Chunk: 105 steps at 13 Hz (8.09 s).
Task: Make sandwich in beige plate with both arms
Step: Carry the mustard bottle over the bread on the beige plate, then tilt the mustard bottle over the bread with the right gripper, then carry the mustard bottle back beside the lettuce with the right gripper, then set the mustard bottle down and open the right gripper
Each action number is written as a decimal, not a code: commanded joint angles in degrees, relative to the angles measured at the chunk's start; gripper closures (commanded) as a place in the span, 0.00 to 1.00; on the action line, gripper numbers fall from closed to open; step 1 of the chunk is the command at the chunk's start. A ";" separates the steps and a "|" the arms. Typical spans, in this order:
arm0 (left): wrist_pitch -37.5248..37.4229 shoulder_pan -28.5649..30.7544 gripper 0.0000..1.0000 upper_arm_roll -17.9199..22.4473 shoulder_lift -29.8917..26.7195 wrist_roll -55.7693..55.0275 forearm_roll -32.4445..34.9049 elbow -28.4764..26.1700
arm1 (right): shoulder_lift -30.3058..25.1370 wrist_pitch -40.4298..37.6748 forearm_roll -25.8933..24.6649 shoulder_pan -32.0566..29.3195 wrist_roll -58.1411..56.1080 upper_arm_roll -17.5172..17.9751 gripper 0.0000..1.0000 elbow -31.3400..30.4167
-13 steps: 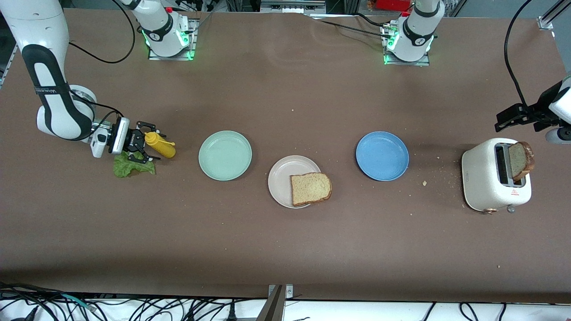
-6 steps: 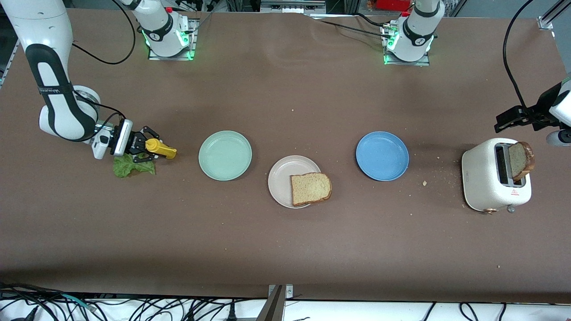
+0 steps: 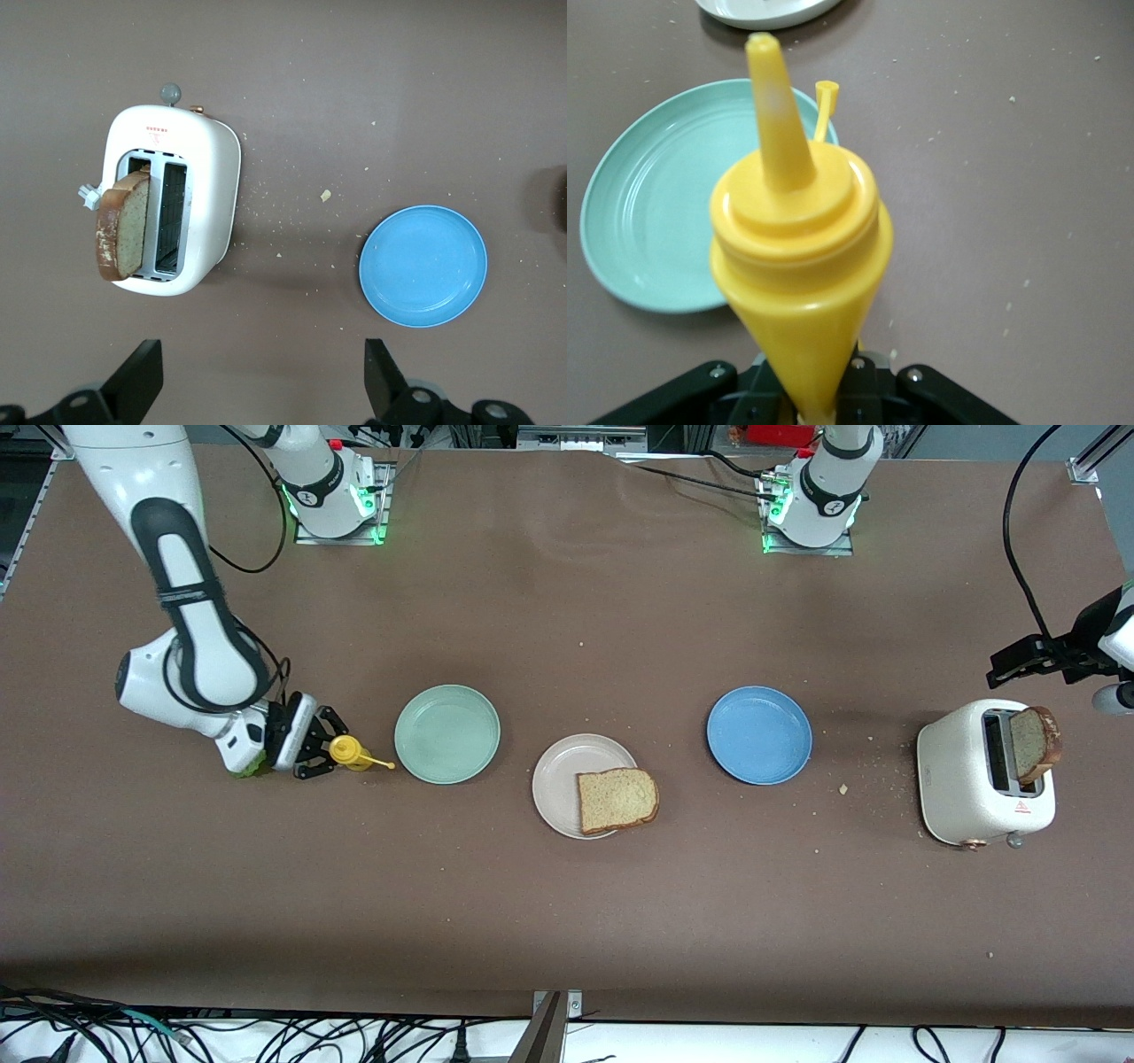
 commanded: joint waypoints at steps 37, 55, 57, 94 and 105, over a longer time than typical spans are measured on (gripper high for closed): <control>-0.99 2.98 0.00 0.16 0.89 3.44 -0.83 1.63 | 34.33 -34.01 -107.41 44.36 112.20 -1.86 1.00 53.11; -0.90 2.98 0.00 0.16 0.89 3.44 -1.01 1.63 | 14.92 -33.74 -73.95 23.99 81.12 -2.04 1.00 52.58; -0.90 2.98 0.00 0.16 0.89 3.35 -0.92 1.63 | 12.28 -33.74 -68.85 18.72 74.97 -1.95 1.00 52.40; -0.90 2.80 0.00 -0.01 1.06 3.09 -1.18 1.63 | -3.90 -15.02 7.99 -11.71 -17.27 -1.51 0.15 -11.05; -0.90 2.80 0.00 -0.01 1.06 3.18 -1.27 1.63 | -5.57 -1.78 -25.02 -12.77 14.36 -4.15 0.02 -4.90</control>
